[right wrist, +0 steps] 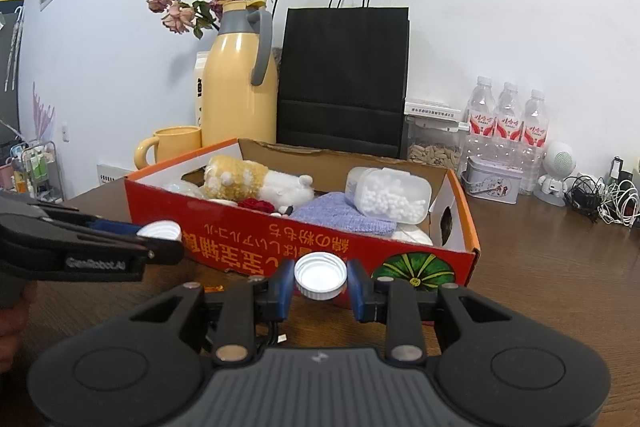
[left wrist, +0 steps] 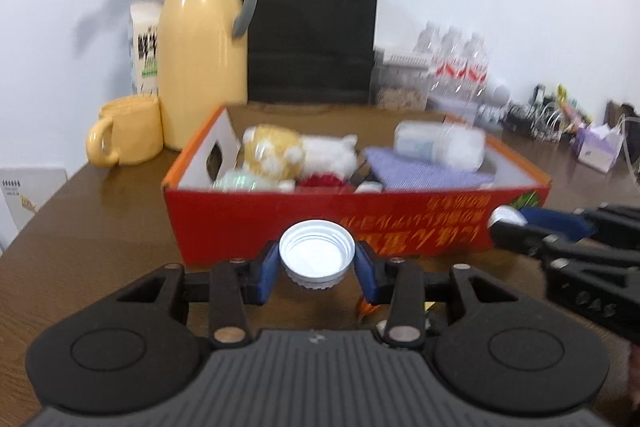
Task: Organize objects
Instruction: 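Carry lid and cap into the box and open both tools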
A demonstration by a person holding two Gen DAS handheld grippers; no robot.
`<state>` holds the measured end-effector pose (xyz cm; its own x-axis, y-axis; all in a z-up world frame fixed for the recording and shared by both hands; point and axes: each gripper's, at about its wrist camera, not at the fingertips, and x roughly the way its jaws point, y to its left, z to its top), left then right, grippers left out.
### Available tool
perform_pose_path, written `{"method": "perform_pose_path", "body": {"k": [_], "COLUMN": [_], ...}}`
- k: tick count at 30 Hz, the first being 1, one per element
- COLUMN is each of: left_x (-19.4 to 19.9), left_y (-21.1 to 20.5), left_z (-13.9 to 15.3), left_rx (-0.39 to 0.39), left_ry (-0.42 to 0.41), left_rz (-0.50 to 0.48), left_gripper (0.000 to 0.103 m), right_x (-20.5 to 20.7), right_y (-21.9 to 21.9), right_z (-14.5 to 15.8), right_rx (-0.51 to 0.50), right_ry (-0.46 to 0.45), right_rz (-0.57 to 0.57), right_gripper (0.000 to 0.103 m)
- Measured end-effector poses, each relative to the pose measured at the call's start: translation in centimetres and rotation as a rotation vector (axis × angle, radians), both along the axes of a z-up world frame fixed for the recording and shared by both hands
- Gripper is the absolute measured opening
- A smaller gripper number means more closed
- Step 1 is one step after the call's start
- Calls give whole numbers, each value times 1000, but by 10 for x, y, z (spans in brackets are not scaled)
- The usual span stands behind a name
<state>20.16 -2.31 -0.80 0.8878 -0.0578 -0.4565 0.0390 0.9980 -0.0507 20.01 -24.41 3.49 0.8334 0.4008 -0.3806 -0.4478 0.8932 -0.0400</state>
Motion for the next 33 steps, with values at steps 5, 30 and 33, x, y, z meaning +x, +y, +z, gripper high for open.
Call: {"method": "perform_pose_path", "body": {"k": [5, 30, 33], "left_x": [0, 95, 98], "left_y": [-4, 18, 19], "left_z": [18, 32, 28], "left_rx": [-8, -56, -54], "left_ry": [-54, -76, -62], "left_rz": [-21, 22, 13], "left_gripper": [41, 41, 42], "right_x": [0, 103, 108], "right_y": [5, 46, 46], "right_z": [10, 21, 16], "right_rx": [26, 20, 11], "right_ry": [-27, 8, 28], "right_rz": [18, 49, 55], "right_gripper": [27, 27, 27]}}
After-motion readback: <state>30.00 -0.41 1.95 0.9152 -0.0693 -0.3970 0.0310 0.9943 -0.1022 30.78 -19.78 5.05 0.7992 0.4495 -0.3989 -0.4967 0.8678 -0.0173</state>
